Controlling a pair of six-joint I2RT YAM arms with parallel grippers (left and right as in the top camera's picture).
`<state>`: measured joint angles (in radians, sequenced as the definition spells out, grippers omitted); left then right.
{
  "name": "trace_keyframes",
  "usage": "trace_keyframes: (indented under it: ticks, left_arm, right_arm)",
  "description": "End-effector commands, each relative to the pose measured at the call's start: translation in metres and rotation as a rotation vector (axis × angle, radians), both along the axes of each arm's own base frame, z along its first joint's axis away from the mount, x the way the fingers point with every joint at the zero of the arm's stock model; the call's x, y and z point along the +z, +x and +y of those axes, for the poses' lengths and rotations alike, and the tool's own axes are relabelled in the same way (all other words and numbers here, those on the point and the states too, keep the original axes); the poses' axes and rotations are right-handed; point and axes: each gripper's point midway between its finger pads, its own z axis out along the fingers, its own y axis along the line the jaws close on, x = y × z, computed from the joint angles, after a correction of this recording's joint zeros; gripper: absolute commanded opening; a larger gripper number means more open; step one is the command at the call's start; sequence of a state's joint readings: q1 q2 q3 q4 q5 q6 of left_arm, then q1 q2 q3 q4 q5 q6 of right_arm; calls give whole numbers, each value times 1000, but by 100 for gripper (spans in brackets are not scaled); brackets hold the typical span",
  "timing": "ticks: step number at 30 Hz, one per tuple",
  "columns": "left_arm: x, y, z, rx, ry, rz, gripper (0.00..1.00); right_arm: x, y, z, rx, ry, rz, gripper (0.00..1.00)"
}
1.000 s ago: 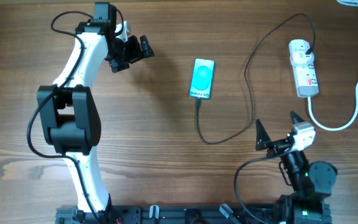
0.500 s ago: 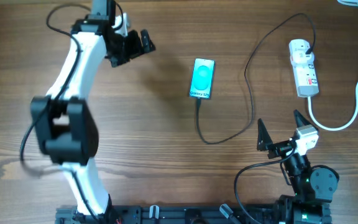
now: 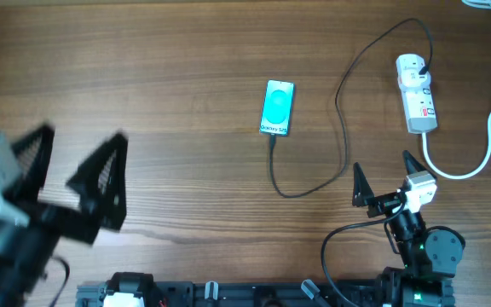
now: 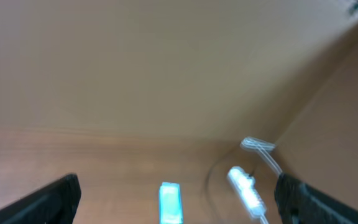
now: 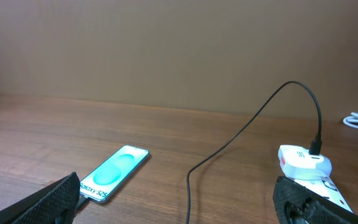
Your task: Plug charger to phone and switch on socket
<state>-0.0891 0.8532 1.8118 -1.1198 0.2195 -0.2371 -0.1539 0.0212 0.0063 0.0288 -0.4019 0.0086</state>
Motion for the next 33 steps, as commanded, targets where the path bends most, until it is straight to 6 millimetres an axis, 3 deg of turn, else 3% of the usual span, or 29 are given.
trace_keyframes:
  ticks: [1,4,5,9,13,17,22,27,33]
  left_arm:
    - [-48,-17,32,173,63,103,100]
    - [-87,-35,38,211,65,136,100]
    - [-111,-42,43,237,71,150,100]
    - [-138,-34,44,258,13,12,100]
    - [-126,-20,44,259,-95,-244,100]
    - [-100,-24,43,230,-165,-564,100]
    - [-95,-20,41,211,-180,-712,100]
    - [-107,-11,37,181,-183,-791,100]
    - [-143,6,37,179,-185,-821,100]
  right_arm:
    - [2,0,-2,-13,-9,-10,99]
    - [1,0,-2,-13,-9,-10,100]
    - [1,0,-2,-13,-9,-10,100]
    - [1,0,-2,-13,-9,-10,100]
    - [1,0,-2,-14,-9,-10,100]
    - [1,0,-2,-13,-9,-10,100]
    - [1,0,-2,-13,-9,-10,100]
    - [1,0,-2,-13,-9,-10,100]
    - [1,0,-2,-14,-9,-10,100]
